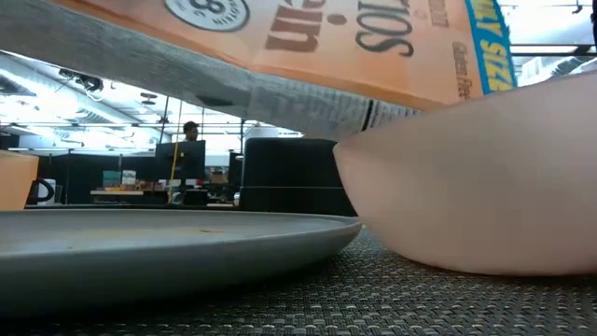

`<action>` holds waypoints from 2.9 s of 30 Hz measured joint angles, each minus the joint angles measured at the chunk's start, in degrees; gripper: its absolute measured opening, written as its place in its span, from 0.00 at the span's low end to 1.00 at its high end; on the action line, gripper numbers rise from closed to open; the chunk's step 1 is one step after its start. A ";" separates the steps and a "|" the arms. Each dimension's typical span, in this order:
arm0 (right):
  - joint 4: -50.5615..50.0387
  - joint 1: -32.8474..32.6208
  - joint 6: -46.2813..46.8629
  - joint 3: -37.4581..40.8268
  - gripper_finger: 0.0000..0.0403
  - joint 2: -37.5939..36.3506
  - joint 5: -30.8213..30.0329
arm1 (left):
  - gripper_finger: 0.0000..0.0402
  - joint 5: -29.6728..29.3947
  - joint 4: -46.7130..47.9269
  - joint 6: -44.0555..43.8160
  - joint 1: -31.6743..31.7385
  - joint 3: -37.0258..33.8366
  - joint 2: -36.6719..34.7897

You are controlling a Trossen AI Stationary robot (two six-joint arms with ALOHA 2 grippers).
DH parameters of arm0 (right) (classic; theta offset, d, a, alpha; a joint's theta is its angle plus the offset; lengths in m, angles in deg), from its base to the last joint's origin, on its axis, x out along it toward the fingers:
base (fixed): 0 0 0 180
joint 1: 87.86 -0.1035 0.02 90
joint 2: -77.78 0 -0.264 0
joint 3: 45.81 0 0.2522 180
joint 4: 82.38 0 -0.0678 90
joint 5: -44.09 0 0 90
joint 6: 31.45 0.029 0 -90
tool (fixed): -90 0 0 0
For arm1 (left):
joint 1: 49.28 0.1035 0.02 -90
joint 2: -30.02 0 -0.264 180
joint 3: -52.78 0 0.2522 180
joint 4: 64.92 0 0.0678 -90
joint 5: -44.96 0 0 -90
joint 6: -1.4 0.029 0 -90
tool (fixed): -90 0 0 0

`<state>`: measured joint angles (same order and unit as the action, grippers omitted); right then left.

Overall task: Arrange a breakfast setting
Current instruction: Pour the cereal from the cereal box into the pink bowl

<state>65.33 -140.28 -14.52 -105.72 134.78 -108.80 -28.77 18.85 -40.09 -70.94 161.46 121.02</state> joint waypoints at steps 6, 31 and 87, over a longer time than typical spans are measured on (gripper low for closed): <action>0.50 0.00 -0.07 0.00 0.41 0.00 -0.09 | 0.49 -0.56 0.01 0.19 -0.31 0.00 -0.70; 0.90 0.00 -0.68 0.00 0.41 -0.07 -0.51 | 0.49 -14.57 -0.35 6.39 -7.48 -0.02 -3.82; 19.65 4.87 -10.66 11.50 0.42 -2.68 5.54 | 0.49 -47.74 -76.01 35.12 -14.71 -71.04 -45.91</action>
<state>84.99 -135.41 -25.17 -94.23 132.10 -103.26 -76.51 -57.16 -4.97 -85.65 90.42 75.11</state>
